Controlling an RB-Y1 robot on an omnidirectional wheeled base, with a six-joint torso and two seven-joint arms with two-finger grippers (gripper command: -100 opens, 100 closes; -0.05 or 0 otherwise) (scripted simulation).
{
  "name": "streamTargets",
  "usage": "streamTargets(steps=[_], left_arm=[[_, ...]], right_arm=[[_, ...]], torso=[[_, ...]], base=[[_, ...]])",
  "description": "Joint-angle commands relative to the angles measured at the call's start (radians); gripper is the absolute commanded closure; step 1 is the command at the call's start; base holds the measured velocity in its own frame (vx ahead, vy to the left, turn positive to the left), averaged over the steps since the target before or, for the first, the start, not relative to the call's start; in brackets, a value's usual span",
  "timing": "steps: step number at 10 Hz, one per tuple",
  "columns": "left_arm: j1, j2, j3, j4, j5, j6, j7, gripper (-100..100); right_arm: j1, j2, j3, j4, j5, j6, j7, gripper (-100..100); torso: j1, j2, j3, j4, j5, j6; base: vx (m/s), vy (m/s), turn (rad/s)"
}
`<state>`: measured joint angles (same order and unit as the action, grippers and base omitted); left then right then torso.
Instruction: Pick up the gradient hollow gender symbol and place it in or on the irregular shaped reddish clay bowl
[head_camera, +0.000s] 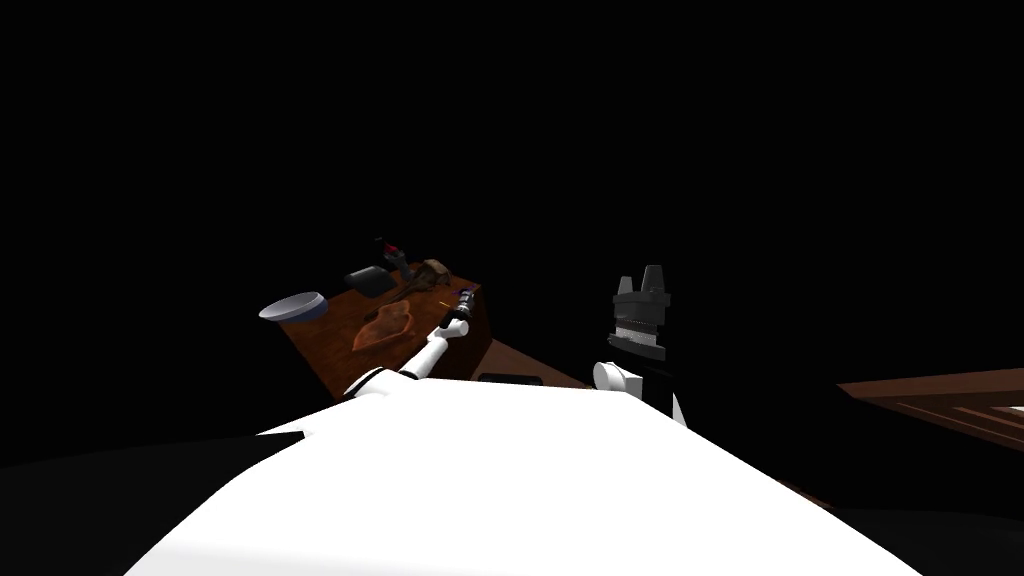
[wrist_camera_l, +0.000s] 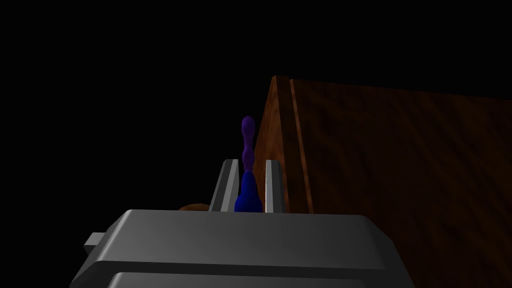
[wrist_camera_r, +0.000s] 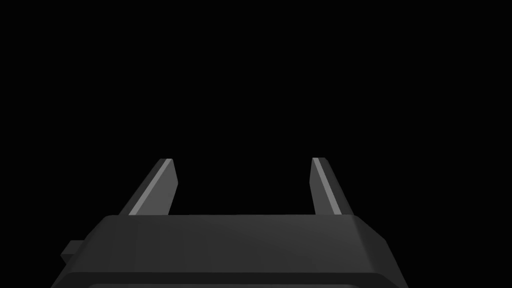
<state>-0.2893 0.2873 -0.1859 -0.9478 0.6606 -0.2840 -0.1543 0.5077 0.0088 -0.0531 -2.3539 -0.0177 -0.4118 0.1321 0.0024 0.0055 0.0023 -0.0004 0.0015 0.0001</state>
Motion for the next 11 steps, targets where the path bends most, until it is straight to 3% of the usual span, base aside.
streamTargets(steps=[1, 2, 3, 5, 6, 8, 9, 11], left_arm=[[-0.005, 0.008, 0.010, -0.010, 0.005, 0.050, 0.003, 100], [-0.005, 0.008, 0.010, -0.010, 0.005, 0.065, 0.003, 100], [-0.033, 0.021, 0.026, -0.008, 0.014, 0.100, 0.008, 100], [-0.033, 0.021, 0.026, -0.008, 0.014, 0.135, 0.008, 100], [-0.063, 0.035, 0.044, -0.005, 0.024, 0.173, 0.015, 100], [-0.063, 0.035, 0.044, -0.005, 0.024, 0.207, 0.015, 100], [-0.093, 0.051, 0.061, -0.003, 0.033, 0.246, 0.023, 100], [-0.093, 0.051, 0.061, -0.003, 0.033, 0.282, 0.023, 100]], right_arm=[[0.000, 0.000, 0.000, 0.000, 0.000, 0.000, 0.000, 0], [0.000, 0.000, 0.000, 0.000, 0.000, 0.000, 0.000, 0], [0.000, 0.000, 0.000, 0.000, 0.000, 0.000, 0.000, 0], [0.000, 0.000, 0.000, 0.000, 0.000, 0.000, 0.000, 0], [0.000, 0.000, 0.000, 0.000, 0.000, 0.000, 0.000, 0], [0.000, 0.000, 0.000, 0.000, 0.000, 0.000, 0.000, 0], [0.000, 0.000, 0.000, 0.000, 0.000, 0.000, 0.000, 0], [0.000, 0.000, 0.000, 0.000, 0.000, 0.000, 0.000, 0]], torso=[[0.000, 0.000, 0.000, 0.000, 0.000, 0.000], [0.000, 0.000, 0.000, 0.000, 0.000, 0.000], [0.000, -0.002, -0.002, -0.001, 0.000, -0.001], [0.001, -0.001, -0.001, -0.002, 0.001, -0.001], [0.001, -0.002, -0.003, -0.003, 0.001, -0.001], [0.002, -0.001, -0.002, -0.004, 0.001, -0.001], [0.001, -0.002, -0.003, -0.004, 0.002, -0.002], [0.001, -0.001, -0.002, -0.005, 0.002, -0.002]], base=[[-0.078, 0.008, -0.026], [-0.030, 0.007, 0.002], [-0.066, 0.007, -0.040], [-0.053, 0.014, -0.021], [-0.063, 0.011, -0.037], [-0.051, 0.014, -0.019], [-0.082, 0.010, -0.056], [-0.055, 0.011, -0.017]])
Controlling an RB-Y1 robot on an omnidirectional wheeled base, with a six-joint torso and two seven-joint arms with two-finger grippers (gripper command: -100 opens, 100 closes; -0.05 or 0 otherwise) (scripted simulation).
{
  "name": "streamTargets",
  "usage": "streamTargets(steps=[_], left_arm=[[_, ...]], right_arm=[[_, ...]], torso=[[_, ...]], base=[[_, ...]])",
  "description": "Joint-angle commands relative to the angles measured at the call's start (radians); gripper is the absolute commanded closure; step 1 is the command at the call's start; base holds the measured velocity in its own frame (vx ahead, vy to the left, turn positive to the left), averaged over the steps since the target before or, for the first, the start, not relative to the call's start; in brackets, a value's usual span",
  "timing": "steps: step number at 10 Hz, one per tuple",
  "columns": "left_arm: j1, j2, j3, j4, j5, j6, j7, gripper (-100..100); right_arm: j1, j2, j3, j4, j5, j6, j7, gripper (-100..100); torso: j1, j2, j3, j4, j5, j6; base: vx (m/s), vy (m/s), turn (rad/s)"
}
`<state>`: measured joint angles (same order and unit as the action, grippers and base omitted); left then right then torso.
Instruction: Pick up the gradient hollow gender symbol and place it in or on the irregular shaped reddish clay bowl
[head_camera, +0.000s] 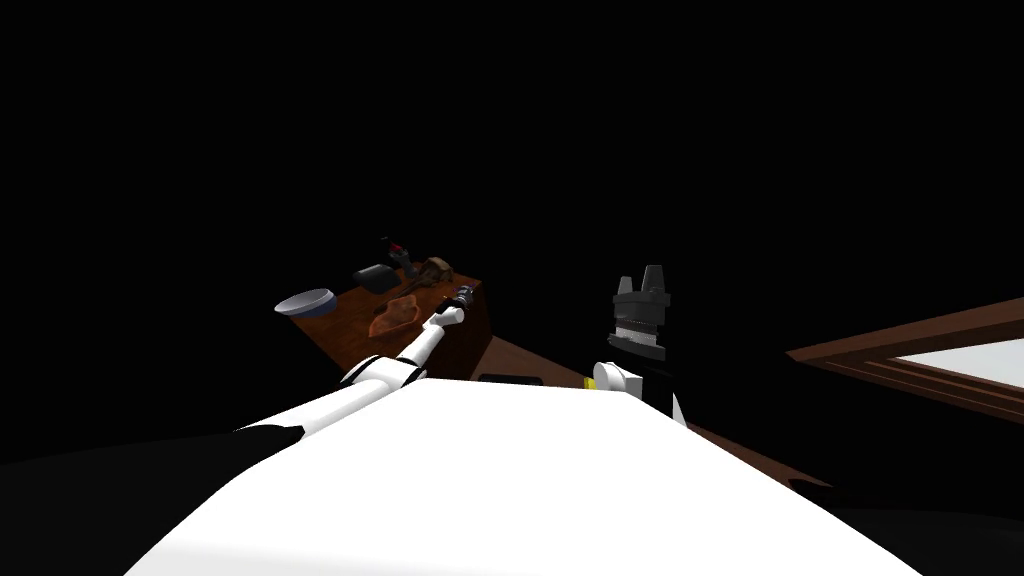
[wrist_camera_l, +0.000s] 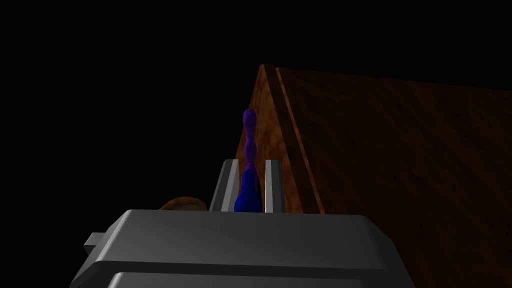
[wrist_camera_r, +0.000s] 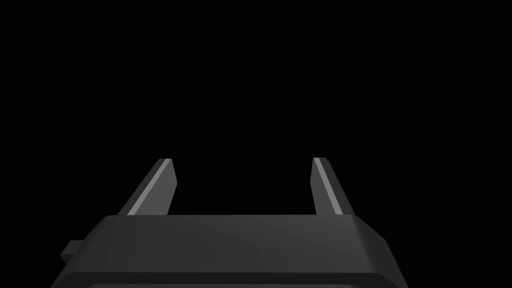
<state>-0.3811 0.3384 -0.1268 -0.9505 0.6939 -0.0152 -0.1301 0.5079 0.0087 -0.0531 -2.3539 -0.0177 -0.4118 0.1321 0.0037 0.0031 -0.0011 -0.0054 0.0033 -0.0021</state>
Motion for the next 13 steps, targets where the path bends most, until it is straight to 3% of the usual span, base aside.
streamTargets(steps=[1, 3, 4, 6, 7, 9, 10, 12, 13], left_arm=[[-0.032, 0.016, 0.020, 0.003, 0.009, 0.050, 0.009, 100], [-0.032, 0.016, 0.020, 0.003, 0.009, 0.090, 0.009, 100], [-0.064, 0.032, 0.039, 0.006, 0.018, 0.122, 0.019, 100], [-0.064, 0.032, 0.039, 0.006, 0.018, 0.169, 0.019, 100], [-0.096, 0.050, 0.057, 0.008, 0.026, 0.203, 0.031, 100], [-0.096, 0.050, 0.057, 0.008, 0.026, 0.250, 0.031, 100], [-0.129, 0.069, 0.075, 0.011, 0.035, 0.281, 0.045, 100], [-0.129, 0.069, 0.075, 0.011, 0.035, 0.332, 0.045, 100], [-0.162, 0.089, 0.093, 0.013, 0.042, 0.365, 0.061, 100]], right_arm=[[0.000, 0.000, 0.000, 0.000, 0.000, 0.000, 0.000, 0], [0.000, 0.000, 0.000, 0.000, 0.000, 0.000, 0.000, 0], [0.000, 0.000, 0.000, 0.000, 0.000, 0.000, 0.000, 0], [0.000, 0.000, 0.000, 0.000, 0.000, 0.000, 0.000, 0], [0.000, 0.000, 0.000, 0.000, 0.000, 0.000, 0.000, 0], [0.000, 0.000, 0.000, 0.000, 0.000, 0.000, 0.000, 0], [0.000, 0.000, 0.000, 0.000, 0.000, 0.000, 0.000, 0], [0.000, 0.000, 0.000, 0.000, 0.000, 0.000, 0.000, 0], [0.000, 0.000, 0.000, 0.000, 0.000, 0.000, 0.000, 0]], torso=[[0.000, 0.000, 0.000, 0.000, 0.000, 0.000], [0.001, 0.001, 0.001, 0.001, 0.000, 0.000], [0.000, 0.000, 0.000, 0.000, 0.000, 0.000], [0.001, 0.002, 0.001, 0.001, 0.000, 0.000], [0.000, 0.000, 0.000, 0.000, 0.000, 0.000], [0.000, 0.001, 0.001, 0.001, 0.000, 0.000], [0.000, 0.000, 0.000, 0.000, 0.000, 0.000], [0.000, 0.001, 0.001, 0.000, 0.000, 0.000], [0.000, 0.000, 0.000, 0.000, 0.000, 0.000]], base=[[-0.069, 0.018, -0.034], [-0.050, 0.015, -0.026], [-0.077, 0.018, -0.055], [-0.052, 0.012, -0.018], [-0.069, 0.009, -0.058], [-0.049, 0.016, -0.019], [-0.068, 0.000, -0.056], [-0.047, 0.012, -0.020], [-0.075, 0.022, -0.061]])
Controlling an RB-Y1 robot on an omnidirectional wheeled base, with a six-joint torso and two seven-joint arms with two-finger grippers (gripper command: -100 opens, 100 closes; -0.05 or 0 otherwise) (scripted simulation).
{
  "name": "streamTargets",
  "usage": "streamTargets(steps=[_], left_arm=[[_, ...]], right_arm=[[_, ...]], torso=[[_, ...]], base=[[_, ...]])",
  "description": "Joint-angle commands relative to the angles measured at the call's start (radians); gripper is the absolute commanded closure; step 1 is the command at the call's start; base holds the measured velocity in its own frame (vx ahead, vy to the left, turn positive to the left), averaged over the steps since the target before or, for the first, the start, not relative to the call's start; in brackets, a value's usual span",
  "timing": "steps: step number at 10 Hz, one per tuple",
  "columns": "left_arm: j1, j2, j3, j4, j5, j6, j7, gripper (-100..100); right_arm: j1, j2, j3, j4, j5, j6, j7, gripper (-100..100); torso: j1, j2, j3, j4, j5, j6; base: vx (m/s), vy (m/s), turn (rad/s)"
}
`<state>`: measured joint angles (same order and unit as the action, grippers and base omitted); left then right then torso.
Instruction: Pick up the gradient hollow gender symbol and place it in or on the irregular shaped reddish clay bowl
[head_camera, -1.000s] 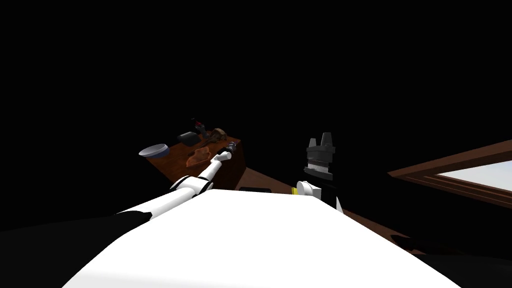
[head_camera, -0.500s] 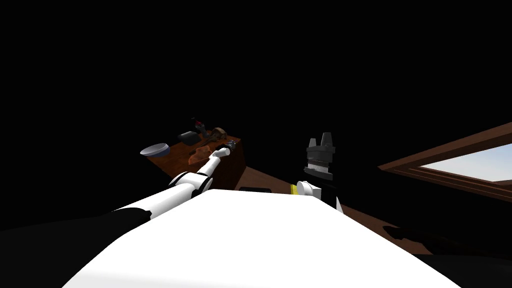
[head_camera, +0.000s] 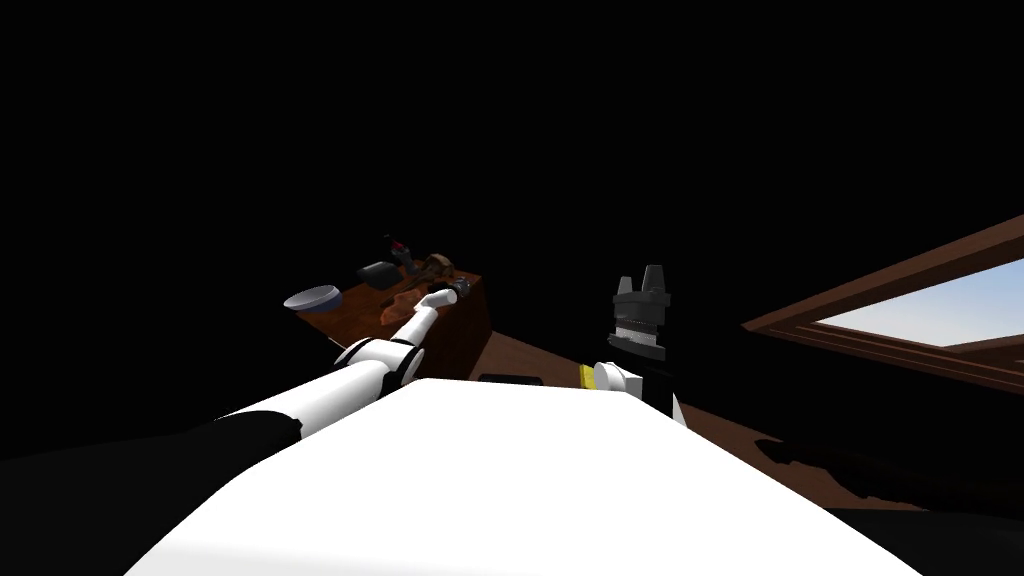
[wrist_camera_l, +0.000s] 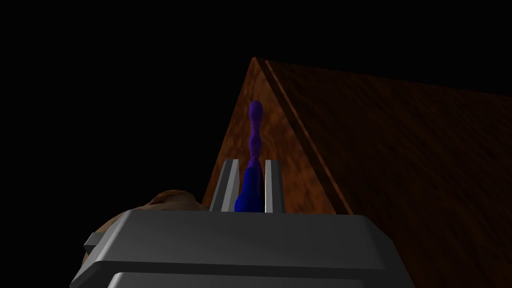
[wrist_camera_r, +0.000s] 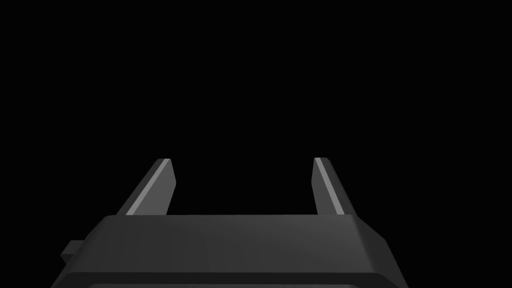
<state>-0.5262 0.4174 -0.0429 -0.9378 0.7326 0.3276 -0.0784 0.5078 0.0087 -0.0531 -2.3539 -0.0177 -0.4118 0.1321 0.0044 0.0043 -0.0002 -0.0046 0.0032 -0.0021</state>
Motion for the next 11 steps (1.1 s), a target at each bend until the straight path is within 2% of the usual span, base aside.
streamTargets(steps=[1, 2, 3, 5, 6, 8, 9, 11], left_arm=[[-0.016, 0.010, 0.009, 0.000, 0.004, 0.050, 0.009, 100], [-0.016, 0.010, 0.009, 0.000, 0.004, 0.073, 0.009, 100], [-0.049, 0.031, 0.027, 0.003, 0.011, 0.103, 0.026, 100], [-0.049, 0.031, 0.027, 0.003, 0.011, 0.157, 0.026, 100], [-0.081, 0.052, 0.043, 0.005, 0.017, 0.193, 0.045, 100], [-0.081, 0.052, 0.043, 0.005, 0.017, 0.242, 0.045, 100], [-0.112, 0.075, 0.059, 0.008, 0.022, 0.271, 0.066, 100], [-0.112, 0.075, 0.059, 0.008, 0.022, 0.323, 0.066, 100]], right_arm=[[0.000, 0.000, 0.000, 0.000, 0.000, 0.000, 0.000, 0], [0.000, 0.000, 0.000, 0.000, 0.000, 0.000, 0.000, 0], [0.000, 0.000, 0.000, 0.000, 0.000, 0.000, 0.000, 0], [0.000, 0.000, 0.000, 0.000, 0.000, 0.000, 0.000, 0], [0.000, 0.000, 0.000, 0.000, 0.000, 0.000, 0.000, 0], [0.000, 0.000, 0.000, 0.000, 0.000, 0.000, 0.000, 0], [0.000, 0.000, 0.000, 0.000, 0.000, 0.000, 0.000, 0], [0.000, 0.000, 0.000, 0.000, 0.000, 0.000, 0.000, 0]], torso=[[0.000, 0.000, 0.000, 0.000, 0.000, 0.000], [0.000, 0.000, 0.000, 0.000, 0.000, -0.001], [0.000, -0.001, -0.001, -0.001, 0.000, -0.001], [0.000, 0.000, 0.000, 0.000, 0.000, -0.001], [-0.001, -0.001, 0.000, 0.000, 0.000, -0.001], [0.000, 0.000, 0.000, 0.000, 0.000, -0.001], [-0.001, -0.001, 0.000, 0.000, 0.000, -0.001], [0.000, 0.000, 0.001, 0.001, 0.000, -0.001]], base=[[-0.069, 0.022, -0.041], [-0.026, 0.011, 0.006], [-0.058, 0.022, -0.054], [-0.044, 0.014, -0.022], [-0.050, 0.019, -0.062], [-0.043, 0.015, -0.017], [-0.048, 0.019, -0.050], [-0.039, 0.016, -0.023]])
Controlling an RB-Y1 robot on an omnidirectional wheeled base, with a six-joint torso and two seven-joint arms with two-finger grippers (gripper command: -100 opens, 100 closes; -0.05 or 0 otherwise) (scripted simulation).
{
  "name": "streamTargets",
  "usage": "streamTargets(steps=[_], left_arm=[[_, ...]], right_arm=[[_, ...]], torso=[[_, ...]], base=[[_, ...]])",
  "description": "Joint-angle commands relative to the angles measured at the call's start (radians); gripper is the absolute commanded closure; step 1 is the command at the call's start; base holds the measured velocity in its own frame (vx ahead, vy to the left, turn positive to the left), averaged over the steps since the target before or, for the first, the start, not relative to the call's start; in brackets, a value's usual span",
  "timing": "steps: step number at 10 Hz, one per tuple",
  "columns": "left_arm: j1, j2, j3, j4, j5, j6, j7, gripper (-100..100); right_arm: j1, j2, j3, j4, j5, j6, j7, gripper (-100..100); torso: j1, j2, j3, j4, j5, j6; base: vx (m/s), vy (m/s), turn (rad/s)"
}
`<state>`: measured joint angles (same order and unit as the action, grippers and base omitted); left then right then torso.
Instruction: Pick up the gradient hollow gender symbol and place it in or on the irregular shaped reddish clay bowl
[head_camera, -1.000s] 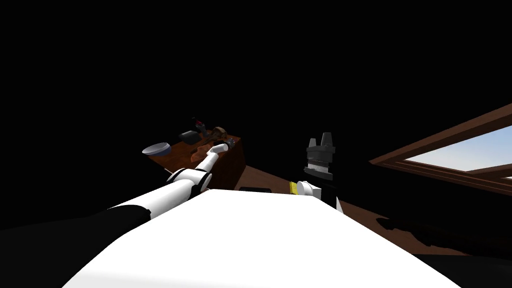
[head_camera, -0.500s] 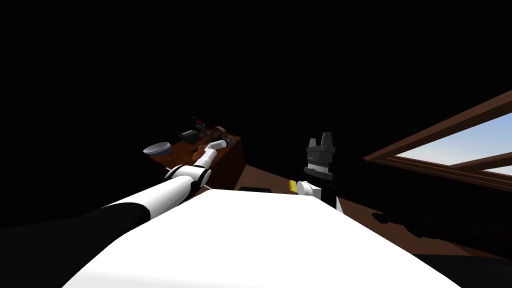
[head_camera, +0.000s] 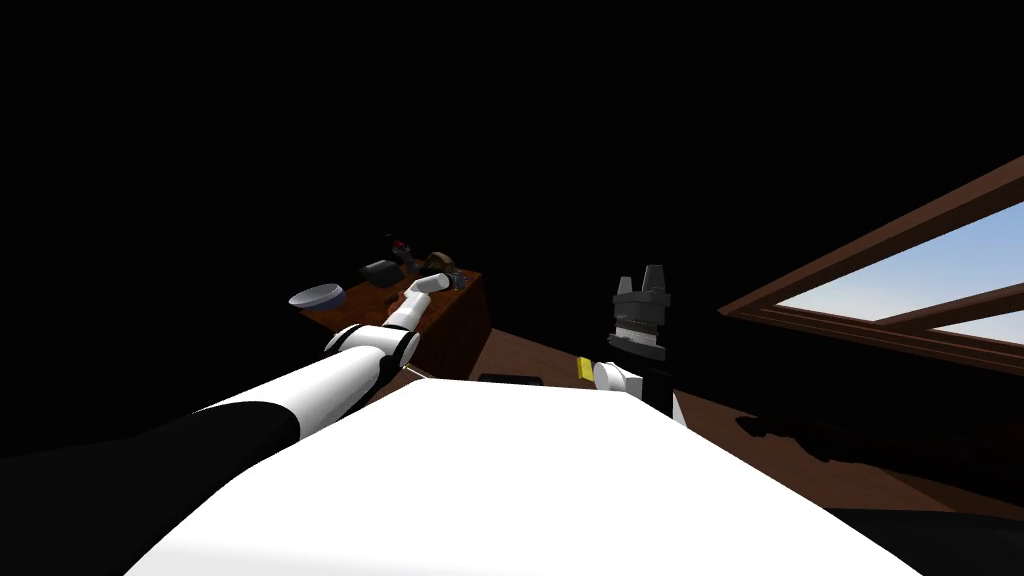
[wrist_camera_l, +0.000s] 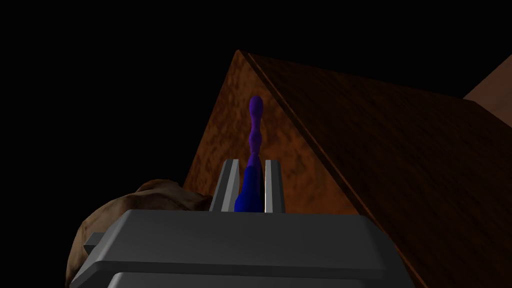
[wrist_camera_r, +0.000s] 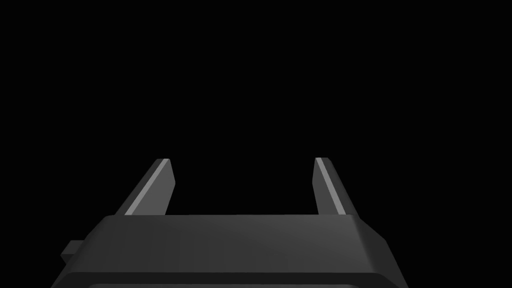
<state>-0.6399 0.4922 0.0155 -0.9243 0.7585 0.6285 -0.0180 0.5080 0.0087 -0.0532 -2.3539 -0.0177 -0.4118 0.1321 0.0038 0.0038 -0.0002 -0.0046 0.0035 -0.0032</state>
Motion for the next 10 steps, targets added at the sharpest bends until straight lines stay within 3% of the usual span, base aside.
streamTargets(steps=[1, 4, 5, 10], left_arm=[[-0.028, 0.023, 0.016, -0.002, 0.000, 0.050, 0.028, 100], [-0.028, 0.023, 0.016, -0.002, 0.000, 0.111, 0.028, 100], [-0.057, 0.047, 0.030, 0.001, 0.003, 0.152, 0.052, 100], [-0.084, 0.071, 0.042, 0.004, 0.005, 0.279, 0.077, 100]], right_arm=[[0.000, 0.000, 0.000, 0.000, 0.000, 0.000, 0.000, 0], [0.000, 0.000, 0.000, 0.000, 0.000, 0.000, 0.000, 0], [0.000, 0.000, 0.000, 0.000, 0.000, 0.000, 0.000, 0], [0.000, 0.000, 0.000, 0.000, 0.000, 0.000, 0.000, 0]], torso=[[0.000, 0.000, 0.000, 0.000, 0.000, 0.000], [0.001, 0.000, 0.000, 0.000, 0.000, 0.000], [0.000, -0.002, -0.001, 0.000, 0.000, 0.000], [0.001, 0.001, 0.001, 0.000, 0.000, 0.000]], base=[[-0.057, 0.024, -0.056], [-0.027, 0.016, -0.013], [-0.039, 0.015, -0.060], [-0.031, 0.024, -0.028]])
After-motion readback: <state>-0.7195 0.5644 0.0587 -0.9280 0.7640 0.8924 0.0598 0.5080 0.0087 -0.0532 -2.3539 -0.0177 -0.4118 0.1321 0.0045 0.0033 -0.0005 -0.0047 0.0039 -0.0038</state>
